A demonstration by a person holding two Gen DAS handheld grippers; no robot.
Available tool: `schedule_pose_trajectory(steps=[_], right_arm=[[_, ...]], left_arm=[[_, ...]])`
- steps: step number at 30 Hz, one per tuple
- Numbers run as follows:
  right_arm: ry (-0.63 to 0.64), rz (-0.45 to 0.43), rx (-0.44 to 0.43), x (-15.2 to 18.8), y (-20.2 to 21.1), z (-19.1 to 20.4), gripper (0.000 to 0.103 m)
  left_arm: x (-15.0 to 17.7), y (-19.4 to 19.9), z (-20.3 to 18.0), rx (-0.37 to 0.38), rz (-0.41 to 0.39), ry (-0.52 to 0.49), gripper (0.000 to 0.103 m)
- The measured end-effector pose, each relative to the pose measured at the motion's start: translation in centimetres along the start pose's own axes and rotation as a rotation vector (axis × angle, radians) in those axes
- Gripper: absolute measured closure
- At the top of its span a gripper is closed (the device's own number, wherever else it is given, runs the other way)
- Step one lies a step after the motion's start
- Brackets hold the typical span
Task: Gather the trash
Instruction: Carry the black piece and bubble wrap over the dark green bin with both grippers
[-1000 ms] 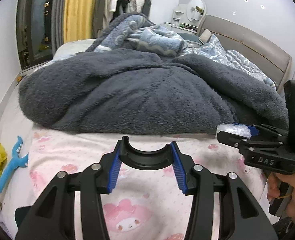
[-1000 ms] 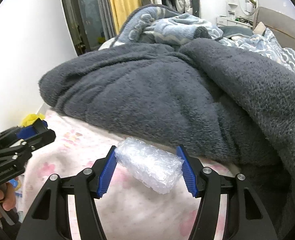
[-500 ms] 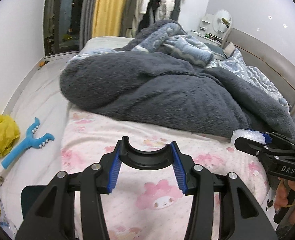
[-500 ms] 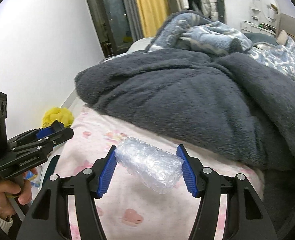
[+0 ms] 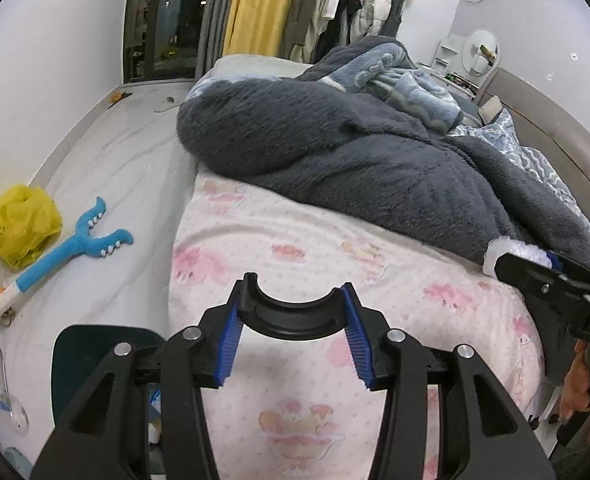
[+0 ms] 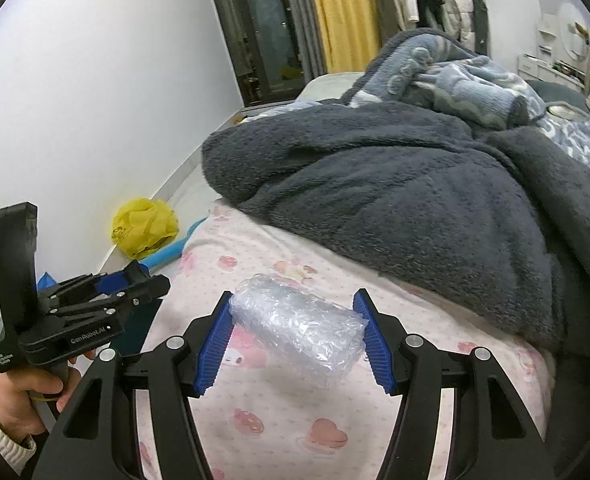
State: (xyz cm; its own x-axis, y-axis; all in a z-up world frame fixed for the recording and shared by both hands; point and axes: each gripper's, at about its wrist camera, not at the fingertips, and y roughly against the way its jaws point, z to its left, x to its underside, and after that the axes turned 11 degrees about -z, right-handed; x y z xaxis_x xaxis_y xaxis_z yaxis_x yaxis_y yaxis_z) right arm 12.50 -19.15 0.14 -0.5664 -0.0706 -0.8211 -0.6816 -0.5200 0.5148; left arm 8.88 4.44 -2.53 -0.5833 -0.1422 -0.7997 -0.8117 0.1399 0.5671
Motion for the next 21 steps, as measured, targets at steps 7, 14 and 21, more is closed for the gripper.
schedule_pose_trajectory(steps=[7,14,21], right_arm=[[0.020,-0.001,-0.044,-0.3,1.0,1.4,0.042],[0.038,0.005,-0.081,-0.5,0.6,3.5,0.042],[0.092,0.036,-0.093,-0.6,-1.6,6.6,0.042]], left_arm=[[1.1,1.0,1.9,-0.066,0.028,-0.017,0.053],[2.0,1.6,5.2,-0.106,0.051,0.048,0.053],[4.9,0.4,8.9,-0.127,0.096,0.056,0.053]])
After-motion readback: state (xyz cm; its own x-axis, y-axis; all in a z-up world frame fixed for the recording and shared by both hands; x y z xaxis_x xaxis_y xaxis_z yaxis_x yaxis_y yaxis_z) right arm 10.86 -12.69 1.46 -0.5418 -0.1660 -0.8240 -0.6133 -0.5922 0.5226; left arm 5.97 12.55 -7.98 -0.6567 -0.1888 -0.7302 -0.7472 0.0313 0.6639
